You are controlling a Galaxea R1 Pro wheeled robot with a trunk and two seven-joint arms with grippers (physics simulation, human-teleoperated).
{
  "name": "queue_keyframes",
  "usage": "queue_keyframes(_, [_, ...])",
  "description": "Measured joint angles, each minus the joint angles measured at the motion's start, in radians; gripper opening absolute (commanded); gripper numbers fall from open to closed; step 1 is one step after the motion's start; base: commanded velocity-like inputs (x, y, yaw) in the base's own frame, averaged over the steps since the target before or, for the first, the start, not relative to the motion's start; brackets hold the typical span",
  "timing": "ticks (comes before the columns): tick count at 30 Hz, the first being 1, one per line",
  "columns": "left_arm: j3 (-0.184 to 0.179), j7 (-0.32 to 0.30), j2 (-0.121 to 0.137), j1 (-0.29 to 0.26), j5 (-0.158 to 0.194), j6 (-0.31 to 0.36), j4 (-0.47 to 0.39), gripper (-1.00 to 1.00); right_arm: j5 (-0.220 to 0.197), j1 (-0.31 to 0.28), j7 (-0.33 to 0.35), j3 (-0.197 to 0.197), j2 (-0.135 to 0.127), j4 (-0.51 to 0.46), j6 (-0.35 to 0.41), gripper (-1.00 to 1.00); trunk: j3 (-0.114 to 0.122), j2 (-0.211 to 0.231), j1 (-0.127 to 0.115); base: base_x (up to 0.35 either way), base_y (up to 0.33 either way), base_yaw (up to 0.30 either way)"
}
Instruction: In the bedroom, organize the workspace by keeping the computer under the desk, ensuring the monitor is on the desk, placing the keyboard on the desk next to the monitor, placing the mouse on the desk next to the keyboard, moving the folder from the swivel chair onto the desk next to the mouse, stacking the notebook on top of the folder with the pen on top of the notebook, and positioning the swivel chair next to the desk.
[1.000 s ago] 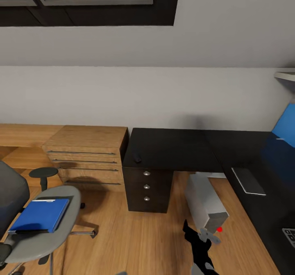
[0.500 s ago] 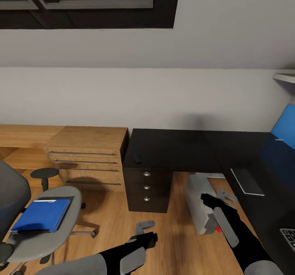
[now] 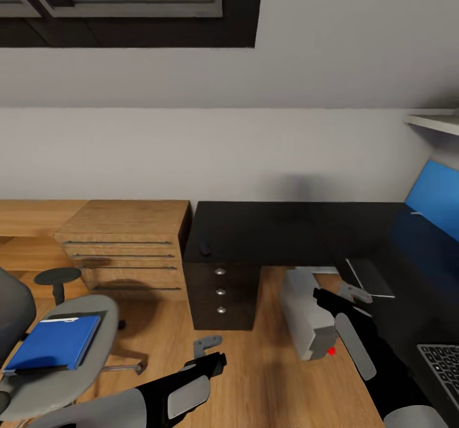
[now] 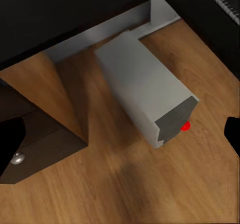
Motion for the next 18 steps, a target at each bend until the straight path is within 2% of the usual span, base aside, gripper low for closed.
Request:
queue_keyframes(7, [-0.004, 0.001, -0.001, 0.0, -0.001, -0.009, 0.003, 1.0, 0.0, 0.001, 0.0, 0.0, 0.0, 0.001, 0.003, 1.0, 0.022, 0.049, -0.027, 0.0, 0.0, -0.067])
queue_keyframes(9, [-0.005, 0.004, -0.001, 0.0, 0.0, -0.068, -0.002, 1.0, 0.001, 0.002, 0.0, 0.0, -0.001, 0.0, 0.002, 1.0, 0.028, 0.063, -0.035, 0.0, 0.0, -0.001])
queue_keyframes(10, [-0.065, 0.055, 0.007, 0.0, 0.001, -0.168, -0.073, 1.0, 0.002, 0.002, 0.0, 0.0, -0.001, -0.002, 0.002, 1.0, 0.031, 0.07, -0.039, 0.0, 0.0, 0.0])
queue_keyframes(12, [-0.078, 0.066, 0.009, 0.0, 0.003, -0.173, -0.086, 1.0, 0.005, 0.002, 0.0, 0.0, -0.001, -0.002, 0.002, 1.0, 0.038, 0.084, -0.046, 0.0, 0.0, 0.0])
queue_keyframes(13, [-0.081, 0.071, 0.013, 0.0, 0.004, -0.135, -0.092, 1.0, 0.008, 0.002, 0.0, 0.0, -0.001, -0.002, 0.002, 1.0, 0.041, 0.091, -0.05, 0.0, 0.0, 0.0])
queue_keyframes(14, [-0.075, 0.075, 0.033, 0.0, 0.004, -0.046, -0.118, 1.0, 0.012, 0.002, 0.0, 0.0, -0.001, -0.002, 0.001, 1.0, 0.044, 0.098, -0.054, 0.0, 0.0, 0.0])
queue_keyframes(15, [-0.071, 0.077, 0.042, 0.0, 0.003, -0.029, -0.133, 1.0, 0.013, 0.001, 0.0, 0.0, -0.001, -0.002, 0.001, 1.0, 0.044, 0.099, -0.054, 0.0, 0.0, 0.0])
queue_keyframes(17, [-0.054, 0.084, 0.082, 0.0, 0.002, 0.005, -0.206, 1.0, 0.014, 0.001, 0.0, 0.0, -0.001, -0.002, 0.0, 1.0, 0.044, 0.099, -0.054, 0.0, 0.0, 0.0])
queue_keyframes(18, [-0.04, 0.114, 0.149, 0.0, 0.003, 0.043, -0.342, 1.0, 0.014, 0.001, 0.0, -0.001, -0.001, -0.002, 0.0, 1.0, 0.044, 0.099, -0.054, 0.0, 0.0, 0.0])
